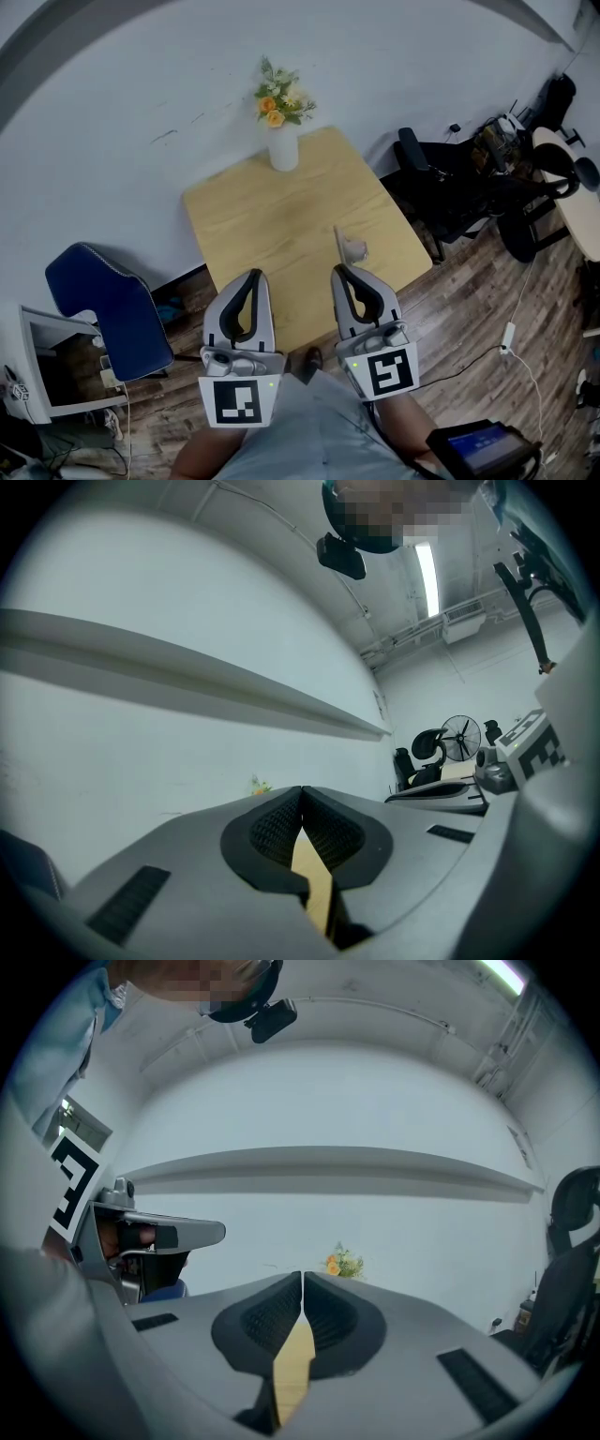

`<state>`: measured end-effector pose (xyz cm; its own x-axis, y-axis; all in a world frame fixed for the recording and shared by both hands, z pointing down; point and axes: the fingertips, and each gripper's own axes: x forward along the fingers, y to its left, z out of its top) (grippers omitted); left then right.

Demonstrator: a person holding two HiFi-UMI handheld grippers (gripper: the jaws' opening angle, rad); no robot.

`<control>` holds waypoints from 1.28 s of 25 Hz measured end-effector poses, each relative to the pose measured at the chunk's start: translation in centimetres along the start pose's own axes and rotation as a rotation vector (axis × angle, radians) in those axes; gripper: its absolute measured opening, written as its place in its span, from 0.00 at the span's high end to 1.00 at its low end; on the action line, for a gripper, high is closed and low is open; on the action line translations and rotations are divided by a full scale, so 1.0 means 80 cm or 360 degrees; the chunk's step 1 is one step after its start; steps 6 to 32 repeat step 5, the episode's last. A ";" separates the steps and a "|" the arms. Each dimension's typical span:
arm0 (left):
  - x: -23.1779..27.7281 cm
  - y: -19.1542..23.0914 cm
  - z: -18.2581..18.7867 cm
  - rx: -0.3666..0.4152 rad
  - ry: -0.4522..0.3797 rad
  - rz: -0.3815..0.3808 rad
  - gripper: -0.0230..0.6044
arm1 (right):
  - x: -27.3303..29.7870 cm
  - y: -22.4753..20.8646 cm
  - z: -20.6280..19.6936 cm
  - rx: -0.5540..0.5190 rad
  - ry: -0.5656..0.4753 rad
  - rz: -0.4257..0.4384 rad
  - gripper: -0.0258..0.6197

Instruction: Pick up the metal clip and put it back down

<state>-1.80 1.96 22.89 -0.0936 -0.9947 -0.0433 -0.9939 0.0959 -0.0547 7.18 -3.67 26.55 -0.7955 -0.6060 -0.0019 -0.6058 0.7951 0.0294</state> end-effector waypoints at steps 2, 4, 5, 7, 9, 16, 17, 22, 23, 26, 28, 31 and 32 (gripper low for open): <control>0.001 0.000 -0.002 -0.0001 0.0003 -0.0001 0.93 | 0.001 0.000 -0.003 0.0001 0.0001 0.0002 0.89; 0.001 -0.001 -0.003 0.0000 0.0002 -0.0001 0.93 | 0.001 -0.001 -0.004 0.0002 0.0003 0.0001 0.89; 0.001 -0.001 -0.003 0.0001 0.0000 -0.0001 0.93 | 0.001 0.000 -0.005 0.0003 0.0004 0.0001 0.88; 0.001 -0.001 -0.003 0.0001 0.0000 -0.0001 0.93 | 0.001 0.000 -0.005 0.0003 0.0004 0.0001 0.88; 0.001 -0.001 -0.003 0.0001 0.0000 -0.0001 0.93 | 0.001 0.000 -0.005 0.0003 0.0004 0.0001 0.88; 0.001 -0.001 -0.003 0.0001 0.0000 -0.0001 0.93 | 0.001 0.000 -0.005 0.0003 0.0004 0.0001 0.88; 0.001 -0.001 -0.003 0.0001 0.0000 -0.0001 0.93 | 0.001 0.000 -0.005 0.0003 0.0004 0.0001 0.88; 0.001 -0.001 -0.003 0.0001 0.0000 -0.0001 0.93 | 0.001 0.000 -0.005 0.0003 0.0004 0.0001 0.88; 0.001 -0.001 -0.003 0.0001 0.0000 -0.0001 0.93 | 0.001 0.000 -0.005 0.0003 0.0004 0.0001 0.88; 0.001 -0.001 -0.003 0.0001 0.0000 -0.0001 0.93 | 0.001 0.000 -0.005 0.0003 0.0004 0.0001 0.88; 0.001 -0.001 -0.003 0.0001 0.0000 -0.0001 0.93 | 0.001 0.000 -0.005 0.0003 0.0004 0.0001 0.88; 0.001 -0.001 -0.003 0.0001 0.0000 -0.0001 0.93 | 0.001 0.000 -0.005 0.0003 0.0004 0.0001 0.88; 0.001 -0.001 -0.003 0.0001 0.0000 -0.0001 0.93 | 0.001 0.000 -0.005 0.0003 0.0004 0.0001 0.88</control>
